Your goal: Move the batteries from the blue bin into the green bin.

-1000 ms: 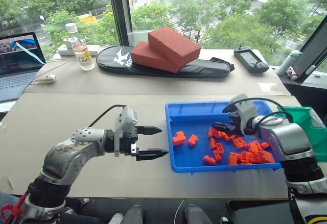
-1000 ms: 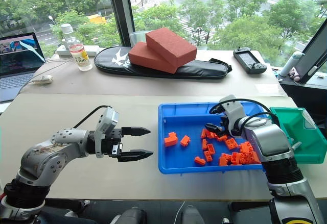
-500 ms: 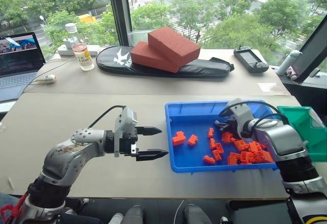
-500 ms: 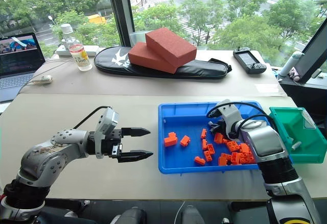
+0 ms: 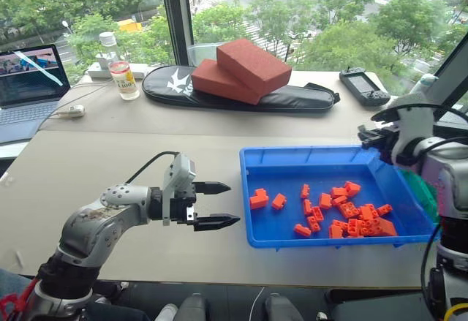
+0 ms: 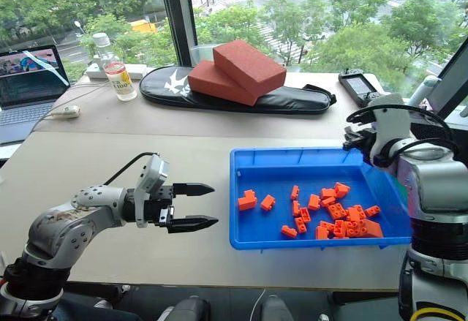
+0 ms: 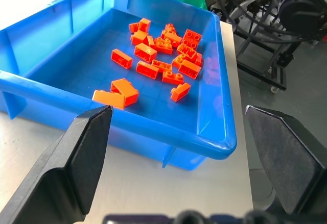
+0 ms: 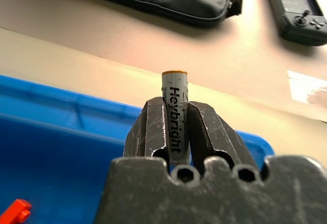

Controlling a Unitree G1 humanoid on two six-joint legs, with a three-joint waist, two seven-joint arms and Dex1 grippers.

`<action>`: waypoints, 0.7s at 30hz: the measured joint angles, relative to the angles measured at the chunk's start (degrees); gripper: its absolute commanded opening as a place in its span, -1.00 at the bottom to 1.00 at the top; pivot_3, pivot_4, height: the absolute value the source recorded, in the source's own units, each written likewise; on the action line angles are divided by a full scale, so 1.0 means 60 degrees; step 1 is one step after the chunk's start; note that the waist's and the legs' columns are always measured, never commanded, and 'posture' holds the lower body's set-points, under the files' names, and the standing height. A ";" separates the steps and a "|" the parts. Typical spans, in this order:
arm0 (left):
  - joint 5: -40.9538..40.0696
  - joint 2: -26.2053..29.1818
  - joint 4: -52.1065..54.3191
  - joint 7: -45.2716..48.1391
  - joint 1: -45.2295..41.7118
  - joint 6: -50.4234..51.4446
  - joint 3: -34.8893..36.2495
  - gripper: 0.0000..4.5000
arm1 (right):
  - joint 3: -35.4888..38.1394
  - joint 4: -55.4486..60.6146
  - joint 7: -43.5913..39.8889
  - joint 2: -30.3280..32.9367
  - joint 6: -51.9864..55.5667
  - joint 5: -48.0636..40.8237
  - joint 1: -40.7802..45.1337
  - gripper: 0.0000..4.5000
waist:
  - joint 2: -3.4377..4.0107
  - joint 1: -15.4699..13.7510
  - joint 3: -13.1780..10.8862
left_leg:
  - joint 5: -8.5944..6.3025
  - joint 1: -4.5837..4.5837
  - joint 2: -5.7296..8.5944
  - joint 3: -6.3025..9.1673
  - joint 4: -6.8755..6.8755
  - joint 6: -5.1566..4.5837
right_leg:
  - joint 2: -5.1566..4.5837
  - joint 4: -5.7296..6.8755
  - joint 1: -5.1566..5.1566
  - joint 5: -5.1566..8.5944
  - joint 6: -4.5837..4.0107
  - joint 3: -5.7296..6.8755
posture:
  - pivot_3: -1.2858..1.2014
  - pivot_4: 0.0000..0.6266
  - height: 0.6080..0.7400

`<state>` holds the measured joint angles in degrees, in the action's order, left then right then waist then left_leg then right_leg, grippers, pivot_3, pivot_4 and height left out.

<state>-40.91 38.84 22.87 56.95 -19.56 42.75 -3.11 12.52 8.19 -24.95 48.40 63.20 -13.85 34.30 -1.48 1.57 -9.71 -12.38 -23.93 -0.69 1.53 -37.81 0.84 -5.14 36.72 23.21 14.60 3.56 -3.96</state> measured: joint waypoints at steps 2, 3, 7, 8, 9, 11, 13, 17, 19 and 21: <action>0.0002 -0.0001 -0.0003 0.0000 -0.0008 0.0001 -0.0004 1.00 | 0.0092 -0.0221 0.0287 0.0648 -0.0004 0.0431 -0.0106 -0.89 | 0.0001 -0.0011 0.0000 | 0.0000 -0.0003 0.0001 -0.0006 0.0000 0.0000 | -0.0001 -0.0002 0.0003 0.0000 0.0000 -0.0002 | 0.03 -0.52 1.00; 0.0003 -0.0002 -0.0007 0.0004 -0.0015 0.0000 -0.0005 1.00 | 0.0214 -0.0341 0.0439 0.0760 -0.0045 0.0578 -0.0087 -0.89 | 0.0001 -0.0019 0.0000 | 0.0000 -0.0002 -0.0001 -0.0005 0.0000 0.0000 | 0.0001 -0.0003 0.0002 0.0000 0.0000 -0.0002 | 0.03 -0.52 1.00; 0.0009 -0.0032 -0.0017 0.0056 -0.0160 -0.0002 -0.0038 1.00 | 0.0551 -0.1043 0.1204 0.1098 -0.0381 0.1262 -0.0123 -0.89 | 0.0001 0.0047 0.0000 | 0.0000 0.0001 -0.0005 -0.0008 0.0000 0.0000 | 0.0006 -0.0002 0.0002 0.0000 0.0000 -0.0004 | 0.03 -0.52 1.00; 0.0011 -0.0044 -0.0026 0.0061 -0.0173 -0.0002 -0.0044 1.00 | 0.0555 -0.1115 0.1259 0.1120 -0.0428 0.1372 -0.0223 -0.89 | 0.0001 0.0067 0.0000 | 0.0000 0.0001 -0.0005 -0.0008 0.0000 0.0000 | 0.0006 -0.0002 0.0002 0.0000 0.0000 -0.0004 | 0.03 -0.52 1.00; 0.0013 -0.0054 -0.0039 0.0065 -0.0184 -0.0002 -0.0061 1.00 | 0.0542 -0.1120 0.1250 0.1138 -0.0429 0.1400 -0.0325 -0.89 | 0.0001 0.0085 0.0000 | 0.0000 0.0000 -0.0004 -0.0007 0.0000 0.0000 | 0.0006 -0.0001 0.0002 0.0000 0.0000 -0.0005 | 0.03 -0.52 1.00; 0.0013 -0.0061 -0.0046 0.0077 -0.0200 -0.0002 -0.0065 1.00 | 0.0466 -0.1118 0.1222 0.1143 -0.0428 0.1438 -0.0498 -0.89 | 0.0001 0.0114 0.0000 | 0.0000 0.0000 -0.0005 -0.0006 0.0000 0.0000 | 0.0006 0.0001 0.0002 0.0000 0.0000 -0.0005 | 0.03 -0.52 1.00; 0.0015 -0.0063 -0.0058 0.0082 -0.0232 -0.0003 -0.0070 1.00 | 0.0433 -0.1101 0.1153 0.1148 -0.0422 0.1446 -0.0634 -0.66 | 0.0001 0.0122 0.0000 | 0.0000 0.0000 -0.0005 -0.0005 0.0000 0.0000 | 0.0006 0.0001 0.0002 0.0000 0.0000 -0.0005 | 0.03 -0.52 1.00; 0.0019 -0.0065 -0.0064 0.0080 -0.0268 -0.0004 -0.0071 1.00 | 0.0412 -0.1080 0.1061 0.1174 -0.0412 0.1448 -0.0930 -0.01 | 0.0001 0.0116 0.0000 | 0.0000 0.0000 -0.0005 -0.0004 0.0000 0.0000 | 0.0006 0.0001 0.0000 0.0000 0.0000 -0.0005 | 0.03 -0.52 1.00; 0.0019 -0.0065 -0.0064 0.0080 -0.0268 -0.0004 -0.0071 1.00 | 0.0412 -0.1080 0.1048 0.1174 -0.0399 0.1448 -0.0979 0.27 | 0.0002 0.0114 0.0000 | 0.0000 0.0000 -0.0003 -0.0006 0.0000 0.0000 | 0.0004 0.0000 0.0000 0.0000 0.0000 -0.0006 | 0.03 -0.52 1.00; 0.0019 -0.0067 -0.0064 0.0080 -0.0268 -0.0004 -0.0071 1.00 | 0.0415 -0.1080 0.1052 0.1174 -0.0398 0.1448 -0.0950 0.59 | 0.0002 0.0119 0.0000 | 0.0000 0.0000 -0.0006 -0.0004 0.0000 0.0000 | 0.0007 0.0000 0.0001 0.0000 0.0000 -0.0005 | 0.03 -0.52 1.00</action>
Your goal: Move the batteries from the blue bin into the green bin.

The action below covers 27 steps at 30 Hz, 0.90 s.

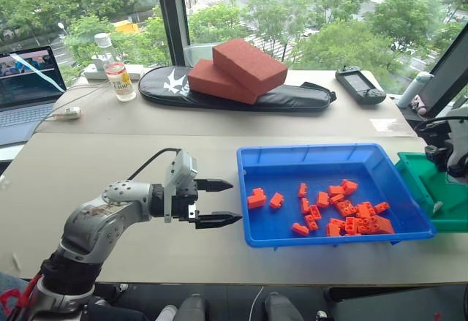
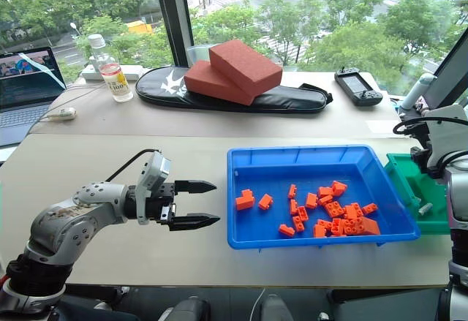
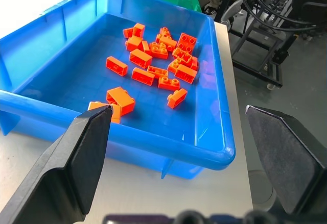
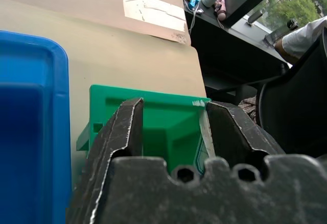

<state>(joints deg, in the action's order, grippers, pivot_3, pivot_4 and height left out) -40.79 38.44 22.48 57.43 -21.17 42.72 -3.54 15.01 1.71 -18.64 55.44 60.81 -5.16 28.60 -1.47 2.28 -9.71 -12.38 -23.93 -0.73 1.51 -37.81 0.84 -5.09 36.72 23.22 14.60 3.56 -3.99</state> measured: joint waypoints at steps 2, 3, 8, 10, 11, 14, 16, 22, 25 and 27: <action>0.0001 -0.0001 0.0000 0.0000 0.0000 -0.0002 0.0000 1.00 | 0.0001 -0.0005 0.0033 0.0000 -0.0002 0.0004 0.0107 0.87 | 0.0001 0.0011 0.0000 | 0.0000 0.0000 0.0000 0.0000 0.0000 0.0000 | 0.0000 0.0001 0.0001 0.0000 0.0000 0.0000 | 0.03 -0.52 1.00; 0.0001 -0.0003 0.0000 0.0000 0.0000 -0.0002 0.0000 1.00 | 0.0004 -0.0005 0.0049 0.0000 -0.0007 0.0010 0.0181 0.99 | 0.0001 0.0013 0.0000 | 0.0000 0.0000 0.0000 0.0000 0.0000 0.0000 | 0.0000 0.0001 0.0001 0.0000 0.0000 0.0000 | 0.03 -0.52 1.00; 0.0003 -0.0028 -0.0003 -0.0001 -0.0001 -0.0003 0.0002 1.00 | 0.0325 0.0003 0.0313 -0.0256 -0.0537 -0.0013 0.0923 0.99 | 0.0001 0.0018 0.0000 | 0.0000 0.0000 0.0000 -0.0001 0.0000 0.0000 | 0.0000 0.0000 0.0000 0.0000 0.0000 0.0000 | 0.03 -0.52 1.00; -0.0004 -0.0094 -0.0023 -0.0006 -0.0027 -0.0003 0.0007 1.00 | 0.0674 0.0205 0.0182 -0.0828 -0.0873 -0.0422 0.1374 0.99 | 0.0001 0.0053 0.0000 | 0.0000 0.0002 -0.0005 0.0000 0.0000 0.0000 | 0.0005 0.0000 0.0000 0.0000 0.0000 -0.0002 | 0.03 -0.52 1.00; -0.0010 -0.0112 -0.0024 -0.0009 -0.0047 -0.0003 0.0006 1.00 | 0.0829 0.0422 -0.0020 -0.1116 -0.0920 -0.0782 0.1523 0.99 | 0.0001 0.0059 0.0000 | 0.0000 0.0002 -0.0007 0.0002 0.0001 0.0000 | 0.0007 0.0001 0.0000 0.0000 0.0000 -0.0001 | 0.03 -0.52 1.00; 0.0000 -0.0131 -0.0041 -0.0013 -0.0109 -0.0010 0.0012 1.00 | 0.1016 0.2210 -0.1526 -0.1536 -0.0501 -0.2656 0.0914 0.99 | 0.0000 -0.0009 0.0000 | -0.0001 -0.0001 -0.0010 0.0022 0.0007 -0.0002 | 0.0012 0.0000 -0.0008 0.0000 0.0000 0.0008 | 0.03 -0.52 1.00; 0.0008 -0.0136 -0.0070 -0.0021 -0.0103 -0.0025 0.0024 1.00 | 0.0702 0.3901 -0.2885 -0.1597 -0.0129 -0.4139 -0.0270 0.99 | -0.0001 -0.0074 0.0001 | -0.0006 -0.0010 -0.0010 0.0043 0.0006 -0.0009 | 0.0016 -0.0001 -0.0017 0.0000 0.0000 0.0015 | 0.03 -0.52 1.00; -0.0013 -0.0061 -0.0072 -0.0011 -0.0051 -0.0026 0.0127 1.00 | 0.0761 0.5715 -0.4987 -0.0737 -0.0403 -0.5472 -0.3137 0.99 | -0.0002 -0.0270 0.0000 | -0.0005 -0.0046 0.0037 0.0034 -0.0017 -0.0008 | -0.0034 -0.0050 -0.0012 -0.0010 0.0030 0.0015 | 0.03 -0.52 1.00; -0.0014 -0.0044 -0.0089 0.0011 -0.0093 -0.0027 0.0196 1.00 | 0.1211 0.5613 -0.5199 -0.0639 -0.1001 -0.5349 -0.3653 0.99 | -0.0002 -0.0231 0.0000 | -0.0003 -0.0032 0.0014 0.0030 -0.0017 -0.0006 | -0.0008 -0.0061 -0.0021 -0.0010 0.0027 0.0015 | 0.03 -0.52 1.00; -0.0039 -0.0046 -0.0083 0.0019 -0.0118 -0.0027 0.0206 1.00 | 0.1421 0.5533 -0.5217 -0.0639 -0.1275 -0.5324 -0.3865 0.99 | -0.0001 -0.0177 0.0000 | -0.0003 -0.0025 0.0001 0.0023 -0.0016 -0.0006 | 0.0004 -0.0055 -0.0020 -0.0011 0.0023 0.0010 | 0.03 -0.52 1.00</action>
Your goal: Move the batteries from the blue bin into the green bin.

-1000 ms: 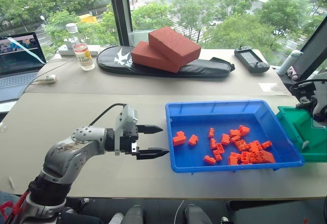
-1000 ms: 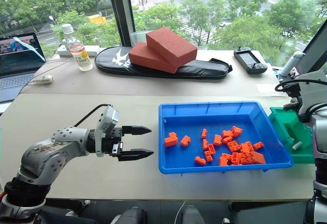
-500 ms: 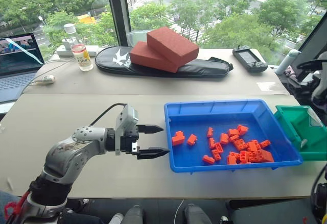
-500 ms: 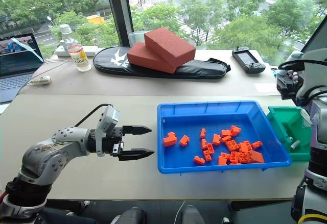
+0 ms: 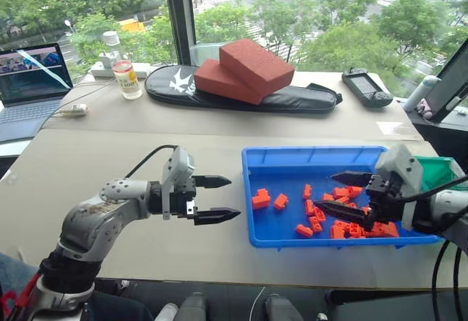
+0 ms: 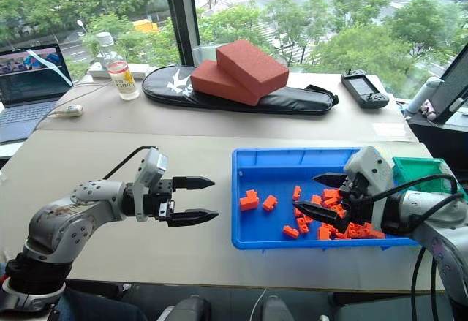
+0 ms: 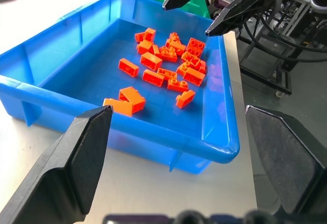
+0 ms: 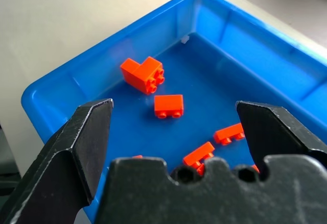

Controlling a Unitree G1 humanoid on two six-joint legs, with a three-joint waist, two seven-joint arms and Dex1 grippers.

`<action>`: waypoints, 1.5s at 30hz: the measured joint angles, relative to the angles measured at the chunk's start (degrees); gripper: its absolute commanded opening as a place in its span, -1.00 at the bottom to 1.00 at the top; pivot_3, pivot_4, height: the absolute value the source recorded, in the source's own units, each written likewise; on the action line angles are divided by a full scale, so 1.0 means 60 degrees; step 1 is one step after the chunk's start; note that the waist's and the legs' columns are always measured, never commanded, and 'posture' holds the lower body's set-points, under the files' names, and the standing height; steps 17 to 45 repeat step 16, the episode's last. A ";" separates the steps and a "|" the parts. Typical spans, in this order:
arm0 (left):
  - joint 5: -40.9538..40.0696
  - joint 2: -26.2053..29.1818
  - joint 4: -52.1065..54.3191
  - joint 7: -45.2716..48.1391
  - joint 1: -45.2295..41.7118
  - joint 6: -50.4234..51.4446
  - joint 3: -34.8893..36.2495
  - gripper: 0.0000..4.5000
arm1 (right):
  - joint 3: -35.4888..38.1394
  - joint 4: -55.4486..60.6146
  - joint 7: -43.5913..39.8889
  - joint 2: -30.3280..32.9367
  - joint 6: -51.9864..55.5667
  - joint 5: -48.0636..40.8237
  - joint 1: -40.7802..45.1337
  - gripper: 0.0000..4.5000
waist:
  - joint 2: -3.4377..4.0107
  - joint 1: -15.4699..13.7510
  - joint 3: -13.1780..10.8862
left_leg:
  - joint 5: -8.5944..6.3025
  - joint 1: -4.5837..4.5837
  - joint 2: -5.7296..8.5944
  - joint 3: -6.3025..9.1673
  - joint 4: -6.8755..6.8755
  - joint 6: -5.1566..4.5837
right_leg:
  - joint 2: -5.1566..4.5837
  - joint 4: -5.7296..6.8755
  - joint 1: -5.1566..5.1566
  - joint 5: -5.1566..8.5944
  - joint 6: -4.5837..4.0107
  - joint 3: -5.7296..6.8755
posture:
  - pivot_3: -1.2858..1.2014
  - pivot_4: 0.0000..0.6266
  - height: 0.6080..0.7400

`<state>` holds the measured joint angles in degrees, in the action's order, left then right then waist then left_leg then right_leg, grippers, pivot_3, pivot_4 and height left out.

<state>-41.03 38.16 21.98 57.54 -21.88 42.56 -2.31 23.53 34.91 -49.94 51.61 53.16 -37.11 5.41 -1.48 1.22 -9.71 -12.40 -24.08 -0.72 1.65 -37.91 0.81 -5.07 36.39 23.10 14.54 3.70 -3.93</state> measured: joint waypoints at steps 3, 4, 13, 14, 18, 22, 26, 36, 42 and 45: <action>-0.0114 0.0003 0.0035 -0.0014 0.0014 0.0004 0.0055 1.00 | 0.0328 0.0008 -0.0036 -0.0101 -0.0311 -0.0059 -0.0367 0.99 | -0.0001 0.0003 0.0000 | 0.0000 -0.0001 0.0000 0.0002 0.0001 0.0000 | 0.0001 0.0020 0.0006 0.0001 -0.0003 -0.0001 | 0.03 -0.52 1.00; -0.0137 0.0008 0.0058 -0.0026 0.0031 0.0004 0.0111 1.00 | 0.0451 0.0022 -0.0033 -0.0159 -0.0388 -0.0116 -0.0458 0.99 | 0.0000 -0.0006 0.0000 | 0.0000 0.0000 0.0002 0.0001 0.0000 0.0000 | -0.0002 0.0023 0.0006 0.0001 -0.0003 -0.0002 | 0.03 -0.52 1.00; -0.0302 0.0078 0.0102 -0.0287 0.0154 0.0040 0.0346 1.00 | 0.0676 0.0081 0.0091 -0.0183 -0.0612 -0.0254 -0.1032 0.99 | 0.0000 -0.0032 0.0000 | 0.0000 0.0002 0.0003 -0.0001 0.0000 0.0000 | -0.0003 0.0024 0.0006 0.0001 -0.0003 -0.0003 | 0.03 -0.52 1.00; -0.0303 0.0103 0.0106 -0.0287 0.0234 0.0042 0.0346 1.00 | 0.0674 0.0068 0.0102 -0.0132 -0.0632 -0.0210 -0.1061 0.99 | -0.0001 -0.0032 0.0000 | 0.0000 0.0002 0.0003 -0.0002 0.0000 0.0000 | -0.0003 0.0026 0.0006 0.0001 -0.0003 -0.0003 | 0.03 -0.52 1.00; -0.0310 0.0131 0.0105 -0.0283 0.0311 0.0053 0.0347 1.00 | 0.0675 0.0022 0.0170 -0.0070 -0.0670 -0.0168 -0.1076 0.99 | -0.0001 -0.0046 0.0000 | 0.0000 0.0002 0.0002 0.0000 0.0000 0.0001 | -0.0002 0.0025 0.0005 0.0001 -0.0003 -0.0003 | 0.03 -0.52 1.00; -0.0310 0.0131 0.0105 -0.0283 0.0311 0.0053 0.0347 1.00 | 0.0675 0.0022 0.0170 -0.0070 -0.0670 -0.0168 -0.1076 0.99 | -0.0001 -0.0046 0.0000 | 0.0000 0.0002 0.0002 0.0000 0.0000 0.0001 | -0.0002 0.0025 0.0005 0.0001 -0.0003 -0.0003 | 0.03 -0.52 1.00; -0.0310 0.0131 0.0105 -0.0283 0.0311 0.0053 0.0347 1.00 | 0.0675 0.0022 0.0170 -0.0070 -0.0670 -0.0168 -0.1076 0.99 | -0.0001 -0.0046 0.0000 | 0.0000 0.0002 0.0002 0.0000 0.0000 0.0001 | -0.0002 0.0025 0.0005 0.0001 -0.0003 -0.0003 | 0.03 -0.52 1.00; -0.0310 0.0131 0.0105 -0.0283 0.0311 0.0053 0.0347 1.00 | 0.0675 0.0022 0.0170 -0.0070 -0.0670 -0.0168 -0.1076 0.99 | -0.0001 -0.0046 0.0000 | 0.0000 0.0002 0.0002 0.0000 0.0000 0.0001 | -0.0002 0.0025 0.0005 0.0001 -0.0003 -0.0003 | 0.03 -0.52 1.00; -0.0310 0.0131 0.0105 -0.0283 0.0311 0.0053 0.0347 1.00 | 0.0675 0.0022 0.0170 -0.0070 -0.0670 -0.0168 -0.1076 0.99 | -0.0001 -0.0046 0.0000 | 0.0000 0.0002 0.0002 0.0000 0.0000 0.0001 | -0.0002 0.0025 0.0005 0.0001 -0.0003 -0.0003 | 0.03 -0.52 1.00; -0.0310 0.0131 0.0105 -0.0283 0.0311 0.0053 0.0347 1.00 | 0.0675 0.0022 0.0170 -0.0070 -0.0670 -0.0168 -0.1076 0.99 | -0.0001 -0.0046 0.0000 | 0.0000 0.0002 0.0002 0.0000 0.0000 0.0001 | -0.0002 0.0025 0.0005 0.0001 -0.0003 -0.0003 | 0.03 -0.52 1.00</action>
